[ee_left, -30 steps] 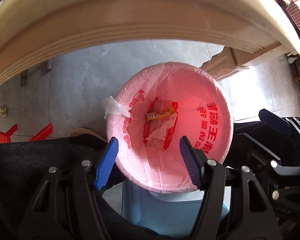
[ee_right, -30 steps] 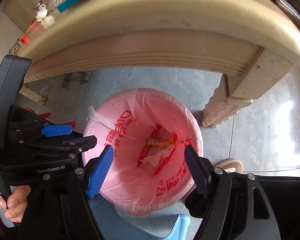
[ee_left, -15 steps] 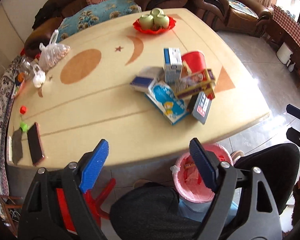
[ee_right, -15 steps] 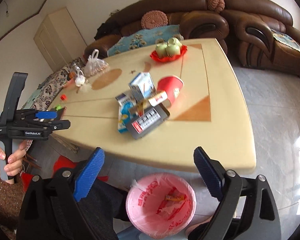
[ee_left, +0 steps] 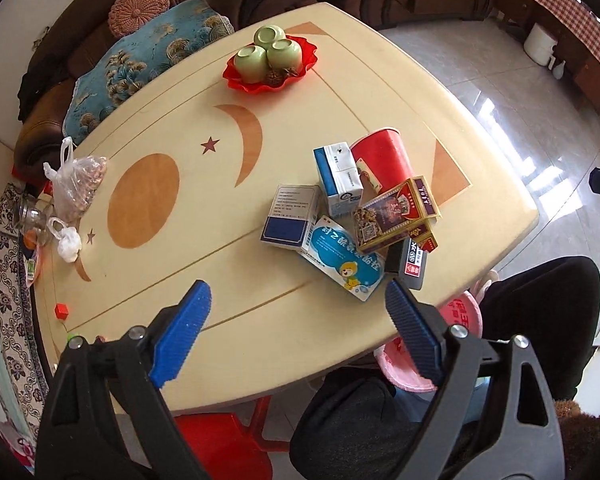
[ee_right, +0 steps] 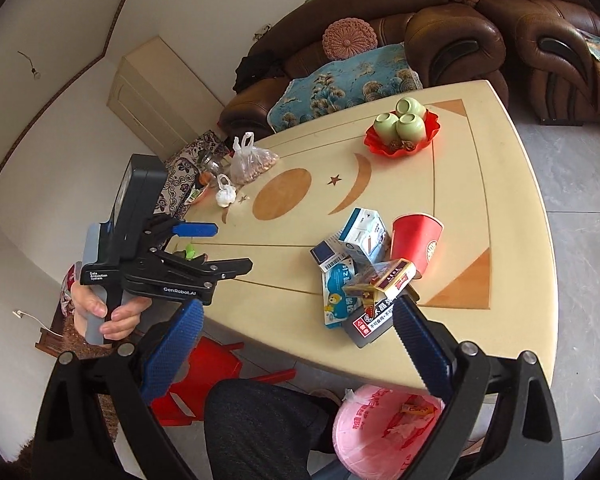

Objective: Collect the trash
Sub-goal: 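Raise both open tools from the bin back toward the table, then reach the right tool to the yellow-and-white box on the pile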

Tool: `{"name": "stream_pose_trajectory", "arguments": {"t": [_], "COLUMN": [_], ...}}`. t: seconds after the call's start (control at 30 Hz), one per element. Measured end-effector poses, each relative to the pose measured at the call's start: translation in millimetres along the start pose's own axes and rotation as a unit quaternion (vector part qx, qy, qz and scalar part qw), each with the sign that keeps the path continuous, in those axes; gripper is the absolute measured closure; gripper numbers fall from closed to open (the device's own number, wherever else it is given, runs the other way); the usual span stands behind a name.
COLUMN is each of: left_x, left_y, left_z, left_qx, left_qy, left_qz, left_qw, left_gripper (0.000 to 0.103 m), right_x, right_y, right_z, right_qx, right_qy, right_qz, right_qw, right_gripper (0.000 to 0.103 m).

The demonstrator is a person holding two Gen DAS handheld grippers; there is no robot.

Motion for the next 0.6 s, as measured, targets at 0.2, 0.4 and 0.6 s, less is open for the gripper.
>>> {"name": "stream_pose_trajectory", "arguments": {"t": [0.2, 0.4, 0.6], "left_x": [-3.9, -8.4, -13.4], "left_y": [-22.9, -54.1, -92.9], "left_z": [-15.7, -25.2, -33.3], "left_qx": [-0.011, -0.034, -0.063], "left_qy": [-0.019, -0.022, -0.027], "left_qz": [0.007, 0.015, 0.02], "left_qw": [0.9997, 0.9991, 0.9975], "left_gripper": [0.016, 0.016, 0.016], "right_x": [16.1, 33.3, 50.6], "right_y": [-26.8, -59.8, -92.2], "right_z": [-4.6, -5.5, -3.4], "right_qx": [-0.026, -0.053, -0.083], "right_qy": [-0.02, -0.042, -0.063], "right_qz": [-0.003, -0.006, -0.014], "right_qw": [0.999, 0.998, 0.994], "right_gripper": [0.01, 0.01, 0.01]}}
Point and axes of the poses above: each gripper's, at about its wrist camera, not at the fingertips, and y roughly against the way its jaws point, x to its right, z to its underside, the point moved 2 cm from there along -y, roughly the way its jaws point, and after that the axes turned 2 degrees about -z, right-handed, at the moved point
